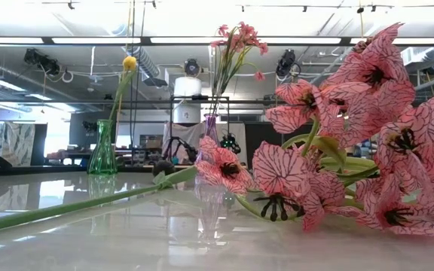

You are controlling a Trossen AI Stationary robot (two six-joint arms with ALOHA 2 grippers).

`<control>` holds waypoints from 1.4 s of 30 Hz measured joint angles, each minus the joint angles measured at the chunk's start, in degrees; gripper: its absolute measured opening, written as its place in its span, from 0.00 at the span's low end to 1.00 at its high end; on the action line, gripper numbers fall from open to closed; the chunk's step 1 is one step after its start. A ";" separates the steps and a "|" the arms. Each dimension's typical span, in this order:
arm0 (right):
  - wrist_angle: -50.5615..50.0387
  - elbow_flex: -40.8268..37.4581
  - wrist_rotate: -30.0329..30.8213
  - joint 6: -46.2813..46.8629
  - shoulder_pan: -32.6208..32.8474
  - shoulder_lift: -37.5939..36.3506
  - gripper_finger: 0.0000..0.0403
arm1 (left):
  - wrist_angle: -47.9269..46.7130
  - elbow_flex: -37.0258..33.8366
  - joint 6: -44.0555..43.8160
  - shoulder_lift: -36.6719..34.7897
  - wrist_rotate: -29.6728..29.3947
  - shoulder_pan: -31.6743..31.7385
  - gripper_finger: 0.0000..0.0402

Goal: Sort flowers into vase by color
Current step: Put the left black flower into the red vase

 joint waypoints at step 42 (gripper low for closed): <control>2.88 0.00 6.37 -4.60 4.55 5.76 0.43 | 0.05 0.00 -0.23 0.00 0.02 -0.63 0.04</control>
